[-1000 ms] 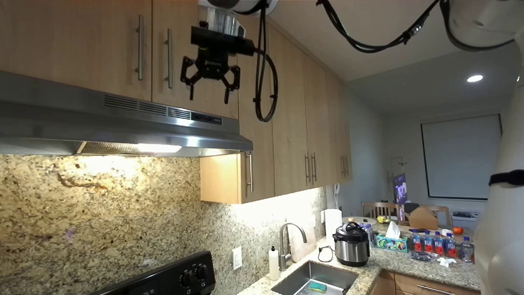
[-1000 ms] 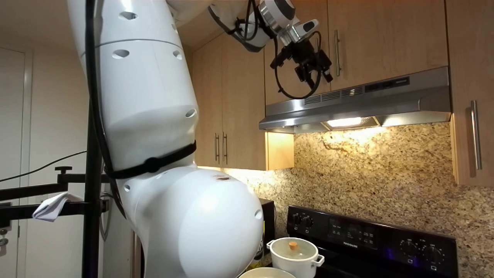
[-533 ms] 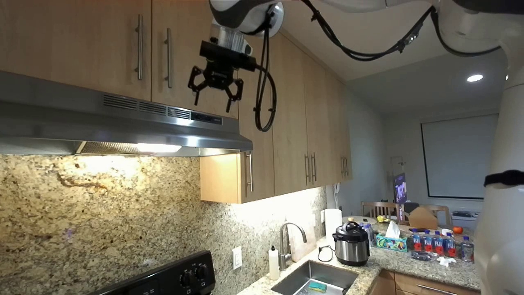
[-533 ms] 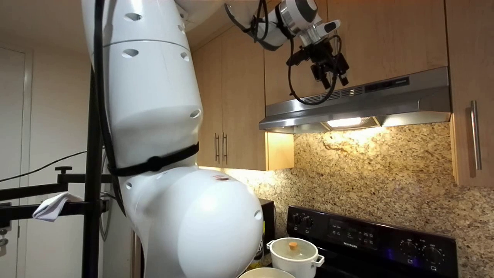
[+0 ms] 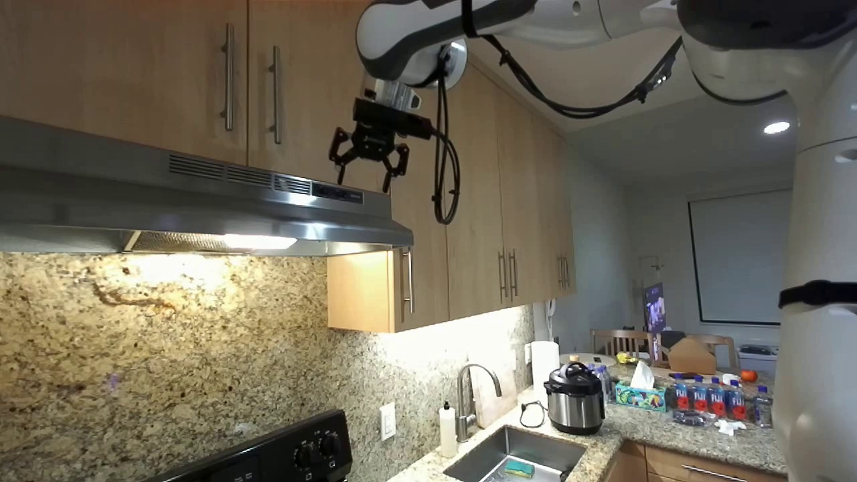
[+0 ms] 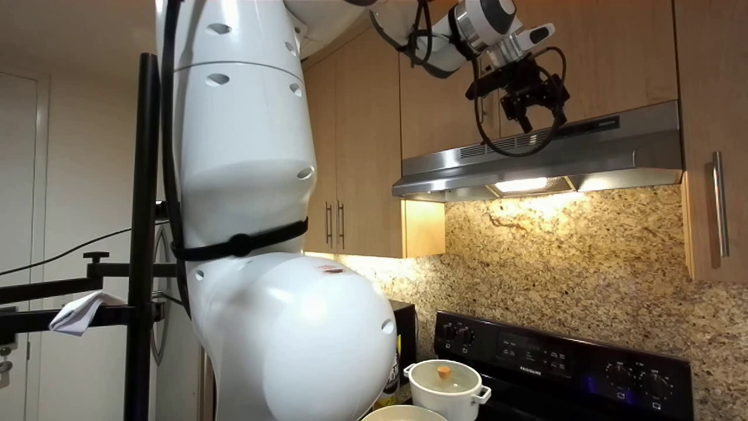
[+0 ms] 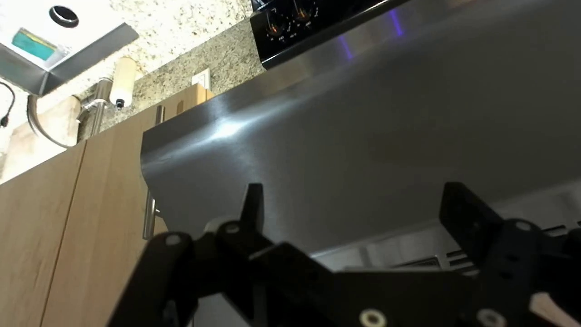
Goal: Turn off the stove light
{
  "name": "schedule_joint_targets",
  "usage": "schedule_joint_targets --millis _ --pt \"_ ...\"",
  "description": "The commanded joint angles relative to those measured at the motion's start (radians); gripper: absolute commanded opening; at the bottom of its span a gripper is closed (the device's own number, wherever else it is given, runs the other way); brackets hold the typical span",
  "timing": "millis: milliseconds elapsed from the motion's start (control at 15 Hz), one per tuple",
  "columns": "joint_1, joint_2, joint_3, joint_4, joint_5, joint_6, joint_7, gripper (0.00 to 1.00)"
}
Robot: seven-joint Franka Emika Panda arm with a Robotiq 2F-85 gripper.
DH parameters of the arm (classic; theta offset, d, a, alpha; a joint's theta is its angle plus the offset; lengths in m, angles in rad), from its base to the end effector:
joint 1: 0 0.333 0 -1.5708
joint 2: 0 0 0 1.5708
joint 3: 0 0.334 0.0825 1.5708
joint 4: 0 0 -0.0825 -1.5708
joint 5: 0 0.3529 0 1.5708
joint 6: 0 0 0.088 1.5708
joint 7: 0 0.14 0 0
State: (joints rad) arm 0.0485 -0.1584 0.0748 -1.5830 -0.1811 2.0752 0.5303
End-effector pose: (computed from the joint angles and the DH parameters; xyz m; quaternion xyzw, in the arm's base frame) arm 0.5180 0.0542 0.7520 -0.9273 0.1734 -0.3315 0.0124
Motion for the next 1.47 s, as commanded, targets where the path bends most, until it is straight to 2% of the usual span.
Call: schedule_joint_targets --millis 0,267,333,1400 --pt "-0.019 0.038 -0.02 0.047 0.055 0.009 -0.108 1.0" --pt "-0.022 0.061 -0.038 0.079 0.08 -0.011 -0.144 1.0" --pt "-0.02 0.05 -0.028 0.059 0.044 -0.002 -0.097 1.0" --pt "-0.021 0.067 -0.032 0.07 0.043 0.007 -0.086 1.0"
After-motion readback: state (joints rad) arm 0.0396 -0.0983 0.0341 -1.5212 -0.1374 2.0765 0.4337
